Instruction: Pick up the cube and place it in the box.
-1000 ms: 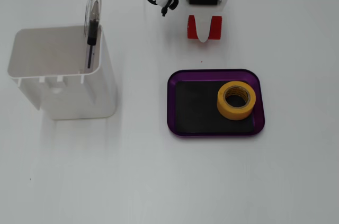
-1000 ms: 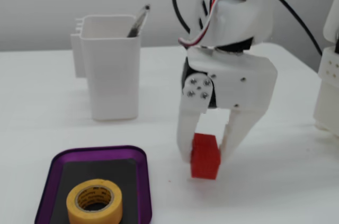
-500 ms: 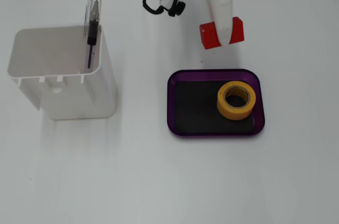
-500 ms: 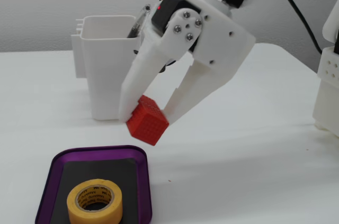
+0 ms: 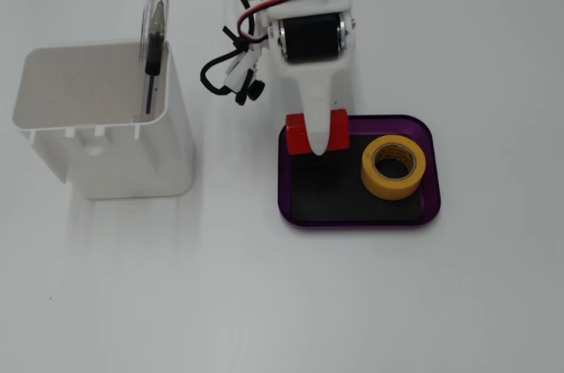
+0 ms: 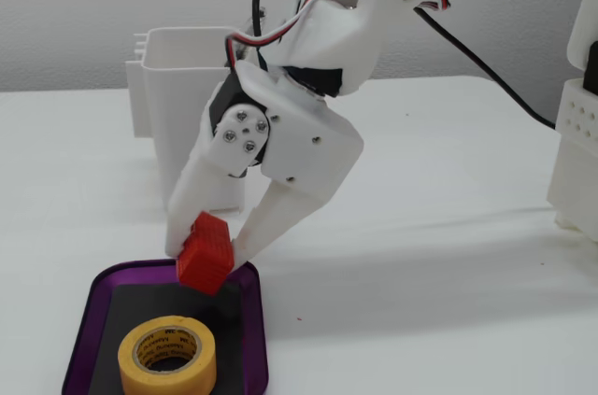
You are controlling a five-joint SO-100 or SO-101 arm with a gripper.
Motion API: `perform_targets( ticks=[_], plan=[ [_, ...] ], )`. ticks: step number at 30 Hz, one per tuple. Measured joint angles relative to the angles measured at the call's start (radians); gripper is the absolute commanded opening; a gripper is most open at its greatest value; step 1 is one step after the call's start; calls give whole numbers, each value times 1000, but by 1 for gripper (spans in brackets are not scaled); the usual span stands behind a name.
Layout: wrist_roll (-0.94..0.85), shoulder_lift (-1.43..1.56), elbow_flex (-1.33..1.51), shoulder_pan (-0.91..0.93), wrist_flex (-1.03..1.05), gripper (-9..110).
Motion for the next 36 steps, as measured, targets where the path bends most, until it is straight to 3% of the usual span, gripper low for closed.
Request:
perform_targets(
  ticks=[11, 19, 27, 36],
  plan=[
    [0, -15, 0, 0, 0, 0],
    [0, -15, 0, 2, 8, 16],
    [6, 28, -89, 8, 210, 19],
    [15, 394, -133, 5, 471, 18]
  ],
)
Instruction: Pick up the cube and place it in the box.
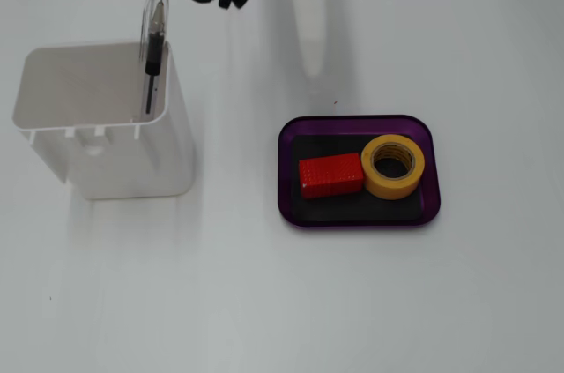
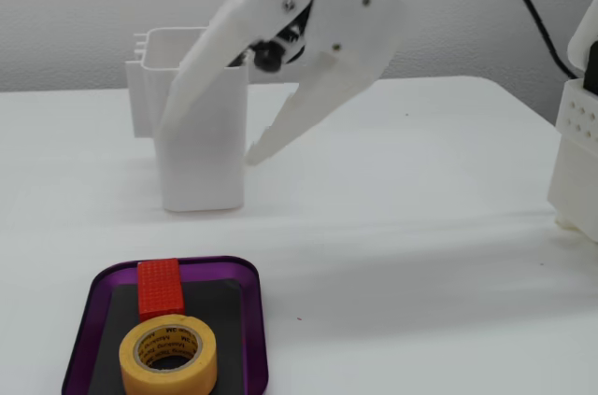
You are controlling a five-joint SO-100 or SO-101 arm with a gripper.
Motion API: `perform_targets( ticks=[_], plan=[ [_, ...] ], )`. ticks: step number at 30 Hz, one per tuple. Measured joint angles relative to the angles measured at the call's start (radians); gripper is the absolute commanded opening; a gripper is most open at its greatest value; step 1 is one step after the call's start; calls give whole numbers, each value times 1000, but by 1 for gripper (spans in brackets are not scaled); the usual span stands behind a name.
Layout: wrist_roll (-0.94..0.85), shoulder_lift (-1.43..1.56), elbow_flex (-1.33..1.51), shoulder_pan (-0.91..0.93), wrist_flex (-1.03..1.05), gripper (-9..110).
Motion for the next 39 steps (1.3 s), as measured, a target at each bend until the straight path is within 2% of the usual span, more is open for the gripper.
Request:
perform_targets(
  ticks=[8, 19, 23, 28, 30, 33, 39],
  plan=[
    [0, 558, 244, 5, 190, 19],
    [0, 1284, 940, 14, 146, 19],
    [9, 1313, 1098, 5, 146, 18],
    [15, 1313, 1152, 5, 149, 17],
    [15, 1313, 1167, 5, 178, 12],
    [15, 1313, 1190, 5, 215, -1],
    [15, 1313, 1198, 5, 225, 0]
  ],
)
